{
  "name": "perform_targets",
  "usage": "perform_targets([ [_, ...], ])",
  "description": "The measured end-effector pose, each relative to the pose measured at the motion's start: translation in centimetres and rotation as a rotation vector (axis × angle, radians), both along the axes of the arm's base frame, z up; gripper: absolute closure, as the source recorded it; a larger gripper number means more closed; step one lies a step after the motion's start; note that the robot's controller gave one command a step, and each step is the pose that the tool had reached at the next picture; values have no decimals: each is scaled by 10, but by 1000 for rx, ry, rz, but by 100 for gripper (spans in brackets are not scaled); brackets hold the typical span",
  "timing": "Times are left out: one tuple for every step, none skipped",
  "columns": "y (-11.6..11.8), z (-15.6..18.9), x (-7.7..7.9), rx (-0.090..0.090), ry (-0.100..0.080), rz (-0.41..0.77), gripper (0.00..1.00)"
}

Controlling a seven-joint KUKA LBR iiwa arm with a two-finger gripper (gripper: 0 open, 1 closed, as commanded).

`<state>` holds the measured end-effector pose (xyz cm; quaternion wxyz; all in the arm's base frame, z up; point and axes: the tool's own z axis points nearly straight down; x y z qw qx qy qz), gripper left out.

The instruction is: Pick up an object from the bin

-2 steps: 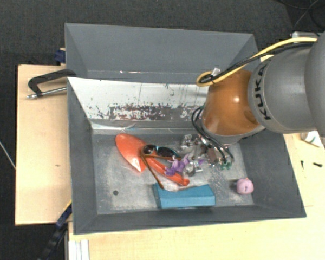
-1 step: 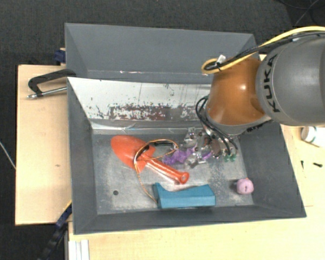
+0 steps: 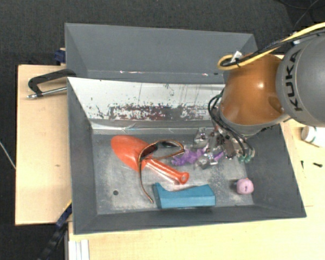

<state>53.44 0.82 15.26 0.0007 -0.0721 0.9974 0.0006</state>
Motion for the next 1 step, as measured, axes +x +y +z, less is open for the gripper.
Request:
perform_targets([
  [16, 50, 26, -1, 0, -21, 100],
])
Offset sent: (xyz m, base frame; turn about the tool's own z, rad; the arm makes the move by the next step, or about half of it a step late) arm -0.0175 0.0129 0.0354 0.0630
